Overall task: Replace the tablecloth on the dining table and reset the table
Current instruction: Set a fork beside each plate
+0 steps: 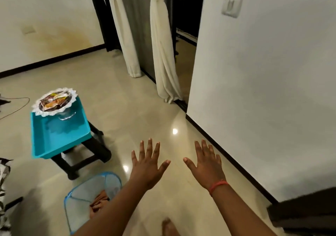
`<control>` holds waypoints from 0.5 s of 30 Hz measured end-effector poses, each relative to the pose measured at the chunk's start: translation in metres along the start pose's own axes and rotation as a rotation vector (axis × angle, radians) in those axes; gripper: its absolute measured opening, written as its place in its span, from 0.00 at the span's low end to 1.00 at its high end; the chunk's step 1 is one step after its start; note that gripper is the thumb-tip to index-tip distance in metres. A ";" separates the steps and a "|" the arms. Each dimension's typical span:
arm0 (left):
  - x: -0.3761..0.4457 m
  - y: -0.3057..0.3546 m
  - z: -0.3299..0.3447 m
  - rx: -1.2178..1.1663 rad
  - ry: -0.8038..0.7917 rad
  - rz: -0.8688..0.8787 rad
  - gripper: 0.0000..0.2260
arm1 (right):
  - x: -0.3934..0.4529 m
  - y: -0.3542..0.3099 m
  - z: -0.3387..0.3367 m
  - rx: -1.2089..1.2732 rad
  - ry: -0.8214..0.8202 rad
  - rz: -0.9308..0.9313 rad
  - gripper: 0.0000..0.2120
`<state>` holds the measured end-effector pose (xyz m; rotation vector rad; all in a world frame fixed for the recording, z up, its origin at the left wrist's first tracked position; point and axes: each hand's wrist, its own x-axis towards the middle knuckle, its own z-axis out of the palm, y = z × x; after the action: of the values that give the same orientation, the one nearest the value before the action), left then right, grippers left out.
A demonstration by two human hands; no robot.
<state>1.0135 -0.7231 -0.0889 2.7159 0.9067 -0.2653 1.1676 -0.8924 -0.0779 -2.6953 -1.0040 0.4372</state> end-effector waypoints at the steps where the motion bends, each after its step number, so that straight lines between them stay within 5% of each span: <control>1: 0.017 -0.007 -0.008 -0.002 0.005 -0.004 0.36 | 0.020 -0.005 -0.004 -0.002 0.008 -0.013 0.47; 11: 0.205 -0.112 -0.106 0.004 0.092 -0.218 0.36 | 0.275 -0.110 -0.028 -0.066 -0.040 -0.263 0.50; 15: 0.274 -0.186 -0.125 -0.062 0.117 -0.457 0.36 | 0.403 -0.188 -0.022 -0.108 -0.119 -0.433 0.51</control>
<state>1.1269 -0.3879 -0.0761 2.4570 1.5379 -0.1609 1.3535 -0.4877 -0.0771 -2.4580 -1.6374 0.4696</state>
